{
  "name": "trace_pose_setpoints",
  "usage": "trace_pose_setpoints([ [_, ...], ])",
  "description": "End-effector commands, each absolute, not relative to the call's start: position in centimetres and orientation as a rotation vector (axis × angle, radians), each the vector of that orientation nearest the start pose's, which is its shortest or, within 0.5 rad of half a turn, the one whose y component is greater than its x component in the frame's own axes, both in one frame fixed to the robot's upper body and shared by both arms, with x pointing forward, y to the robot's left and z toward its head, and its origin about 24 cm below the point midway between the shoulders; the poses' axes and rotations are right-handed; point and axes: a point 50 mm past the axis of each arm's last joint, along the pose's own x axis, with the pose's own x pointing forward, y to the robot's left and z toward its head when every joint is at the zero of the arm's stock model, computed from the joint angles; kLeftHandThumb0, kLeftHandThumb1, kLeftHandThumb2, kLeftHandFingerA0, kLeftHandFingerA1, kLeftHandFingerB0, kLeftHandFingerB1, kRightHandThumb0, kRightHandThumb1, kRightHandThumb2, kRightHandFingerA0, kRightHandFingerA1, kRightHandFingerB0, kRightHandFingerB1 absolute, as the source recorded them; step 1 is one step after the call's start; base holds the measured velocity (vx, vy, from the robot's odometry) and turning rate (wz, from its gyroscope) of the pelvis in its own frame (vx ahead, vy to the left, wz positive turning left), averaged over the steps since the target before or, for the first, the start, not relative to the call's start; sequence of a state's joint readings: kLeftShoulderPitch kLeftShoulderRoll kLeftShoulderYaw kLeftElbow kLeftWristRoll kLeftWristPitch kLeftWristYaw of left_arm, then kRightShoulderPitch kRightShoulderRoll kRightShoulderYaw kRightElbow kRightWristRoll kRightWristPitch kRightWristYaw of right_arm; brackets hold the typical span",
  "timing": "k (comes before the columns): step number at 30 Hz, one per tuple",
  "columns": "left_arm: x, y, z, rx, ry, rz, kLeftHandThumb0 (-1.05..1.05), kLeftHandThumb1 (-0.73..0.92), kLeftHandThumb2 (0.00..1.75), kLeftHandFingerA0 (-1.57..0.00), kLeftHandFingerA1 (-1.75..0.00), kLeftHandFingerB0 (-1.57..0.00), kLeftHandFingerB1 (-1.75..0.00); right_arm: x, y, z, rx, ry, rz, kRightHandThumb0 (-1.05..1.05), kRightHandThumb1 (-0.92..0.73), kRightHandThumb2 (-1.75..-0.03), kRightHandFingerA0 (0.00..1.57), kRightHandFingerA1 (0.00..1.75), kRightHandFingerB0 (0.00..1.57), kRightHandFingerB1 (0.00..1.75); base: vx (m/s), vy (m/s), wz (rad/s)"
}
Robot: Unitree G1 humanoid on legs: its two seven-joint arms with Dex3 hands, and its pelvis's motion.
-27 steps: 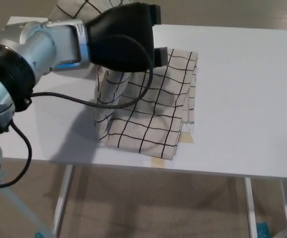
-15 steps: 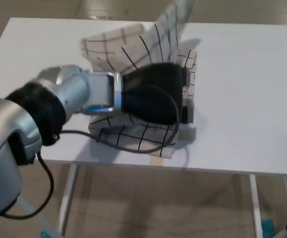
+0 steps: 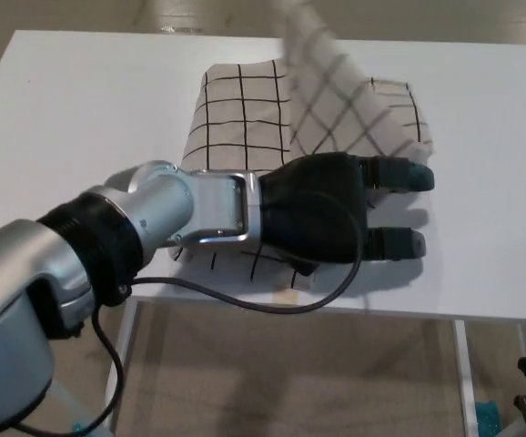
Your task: Use the left hand to fold a white towel with checkered patterns in half.
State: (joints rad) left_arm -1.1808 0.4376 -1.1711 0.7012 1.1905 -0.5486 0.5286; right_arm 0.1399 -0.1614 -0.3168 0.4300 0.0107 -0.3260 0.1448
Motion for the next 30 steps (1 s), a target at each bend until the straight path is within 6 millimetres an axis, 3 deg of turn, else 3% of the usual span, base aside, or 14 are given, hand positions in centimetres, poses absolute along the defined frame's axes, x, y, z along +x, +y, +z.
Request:
trace_pose_setpoints([
  [1, 34.0, 3.5, 13.4, 1.453, -0.235, -1.109, -0.81, 0.48, 0.91, 0.0, -0.07, 0.0, -0.23, 17.2, -24.9, -5.6, -0.133, 0.3, -0.154, -0.48, -0.6, -0.57, 0.48, 0.73, 0.65, 0.55, 0.0, 0.0, 0.0],
  [4, 34.7, 3.4, 17.7, 1.327, -0.34, -1.028, -0.8, 0.46, 0.91, 0.0, -0.06, 0.0, -0.2, 17.1, -25.0, -5.8, -0.123, 0.308, -0.165, -0.49, -0.6, -0.57, 0.45, 0.71, 0.62, 0.54, 0.0, 0.0, 0.0],
  [7, 34.8, 3.4, 19.1, 1.291, -0.386, -0.998, -0.88, 0.47, 0.79, 0.0, -0.01, -0.03, -0.18, 17.1, -24.9, -5.9, -0.114, 0.31, -0.169, -0.49, -0.6, -0.57, 0.45, 0.7, 0.61, 0.53, 0.0, 0.0, 0.0],
  [9, 34.9, 3.4, 22.2, 1.195, -0.462, -0.943, -0.91, 0.59, 0.61, 0.0, -0.02, 0.0, -0.23, 17.1, -24.7, -6.0, -0.108, 0.315, -0.172, -0.5, -0.61, -0.57, 0.44, 0.69, 0.59, 0.52, 0.0, 0.0, 0.0],
  [10, 34.9, 3.5, 23.4, 1.152, -0.489, -0.923, -0.87, 0.49, 0.91, 0.0, 0.0, 0.0, -0.15, 17.0, -24.6, -6.0, -0.103, 0.317, -0.174, -0.51, -0.61, -0.59, 0.42, 0.68, 0.57, 0.52, 0.0, 0.0, 0.0],
  [11, 34.9, 3.5, 24.0, 1.126, -0.503, -0.911, -0.87, 0.49, 0.91, 0.0, 0.0, 0.0, -0.15, 17.0, -24.6, -6.1, -0.099, 0.318, -0.175, -0.51, -0.61, -0.59, 0.42, 0.68, 0.57, 0.52, 0.0, 0.0, 0.0],
  [12, 34.9, 3.8, 25.5, 1.081, -0.544, -0.88, -1.01, 0.6, 0.65, 0.0, -0.02, 0.0, -0.17, 16.9, -24.6, -6.1, -0.1, 0.318, -0.175, -0.5, -0.6, -0.57, 0.41, 0.65, 0.54, 0.51, 0.0, 0.0, 0.0],
  [15, 34.8, 4.3, 27.6, 1.023, -0.601, -0.839, -1.02, 0.61, 0.66, 0.0, -0.02, 0.0, -0.18, 16.8, -24.6, -6.2, -0.103, 0.318, -0.173, -0.5, -0.6, -0.57, 0.4, 0.64, 0.53, 0.5, 0.0, 0.0, 0.0],
  [16, 34.7, 5.6, 29.8, 0.983, -0.676, -0.789, -1.01, 0.65, 0.64, 0.0, -0.02, 0.0, -0.17, 17.0, -24.5, -6.3, -0.093, 0.323, -0.17, -0.53, -0.6, -0.57, 0.39, 0.62, 0.5, 0.49, 0.0, 0.0, 0.0],
  [17, 34.6, 6.3, 30.7, 0.973, -0.705, -0.763, -0.91, 0.51, 0.95, 0.0, 0.0, 0.0, -0.13, 17.0, -24.5, -6.4, -0.09, 0.328, -0.168, -0.53, -0.6, -0.57, 0.38, 0.6, 0.49, 0.49, 0.0, 0.0, 0.0],
  [23, 34.4, 9.0, 32.6, 0.941, -0.758, -0.683, -0.89, 0.5, 0.95, 0.0, -0.01, 0.0, -0.12, 17.2, -24.6, -6.5, -0.086, 0.329, -0.169, -0.54, -0.6, -0.58, 0.38, 0.59, 0.49, 0.49, 0.0, 0.0, 0.0],
  [24, 34.3, 10.0, 33.1, 0.931, -0.767, -0.656, -0.96, 0.52, 0.77, 0.0, -0.01, 0.0, -0.14, 17.3, -24.7, -6.5, -0.086, 0.326, -0.173, -0.54, -0.6, -0.58, 0.38, 0.59, 0.49, 0.49, 0.0, 0.0, 0.0],
  [28, 33.6, 13.3, 33.9, 0.904, -0.783, -0.595, -0.96, 0.52, 0.75, 0.0, -0.05, 0.0, -0.17, 17.2, -25.1, -6.4, -0.078, 0.32, -0.198, -0.54, -0.6, -0.58, 0.38, 0.58, 0.49, 0.49, 0.0, 0.0, 0.0],
  [30, 32.8, 15.4, 33.3, 0.9, -0.773, -0.567, -0.95, 0.65, 0.63, 0.0, -0.09, 0.0, -0.2, 16.5, -26.0, -6.3, -0.066, 0.328, -0.22, -0.55, -0.6, -0.58, 0.38, 0.57, 0.49, 0.48, 0.0, 0.0, 0.0],
])
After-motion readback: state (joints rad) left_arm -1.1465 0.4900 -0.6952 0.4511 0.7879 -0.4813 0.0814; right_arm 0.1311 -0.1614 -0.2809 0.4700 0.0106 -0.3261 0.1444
